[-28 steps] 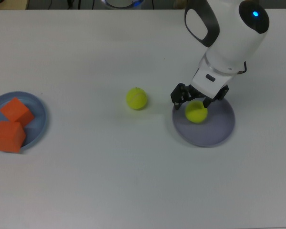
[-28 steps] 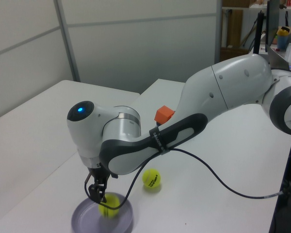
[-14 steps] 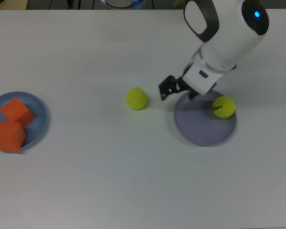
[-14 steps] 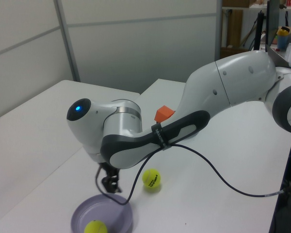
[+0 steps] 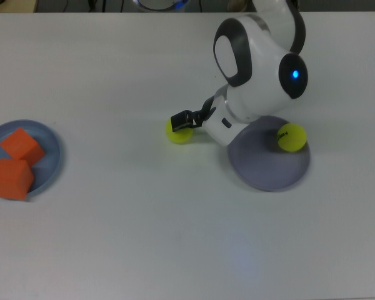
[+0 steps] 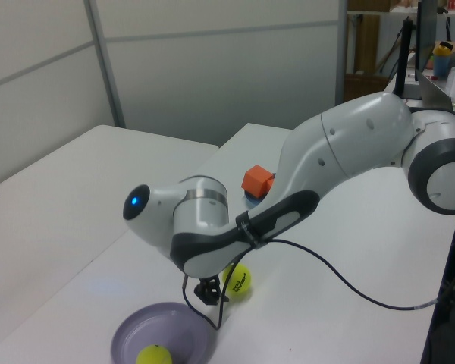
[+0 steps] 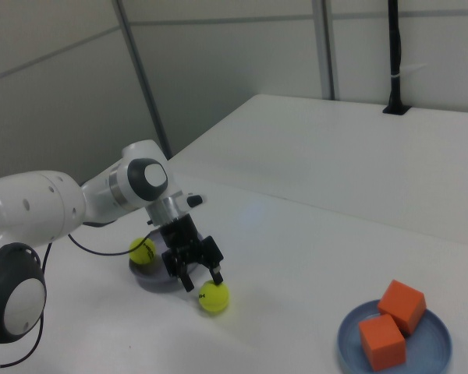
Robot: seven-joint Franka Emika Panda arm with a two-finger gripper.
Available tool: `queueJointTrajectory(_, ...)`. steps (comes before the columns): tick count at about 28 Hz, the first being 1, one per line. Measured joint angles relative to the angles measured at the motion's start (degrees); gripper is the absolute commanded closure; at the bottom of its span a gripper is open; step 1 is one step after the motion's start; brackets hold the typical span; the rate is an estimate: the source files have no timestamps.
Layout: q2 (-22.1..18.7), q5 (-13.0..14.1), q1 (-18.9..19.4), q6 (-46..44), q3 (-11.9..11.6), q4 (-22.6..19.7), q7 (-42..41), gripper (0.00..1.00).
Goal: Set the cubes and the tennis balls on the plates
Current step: 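Move to the second tennis ball and grasp it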
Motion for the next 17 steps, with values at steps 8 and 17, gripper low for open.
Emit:
queueJointTrajectory(8,0.57,-1.89,-1.57,-0.33,-0.42,-2.53,-0.03,1.0)
queueJointTrajectory(17,0.32,-1.99,-2.82,-0.33,-0.42,-2.46,-0.51,1.0)
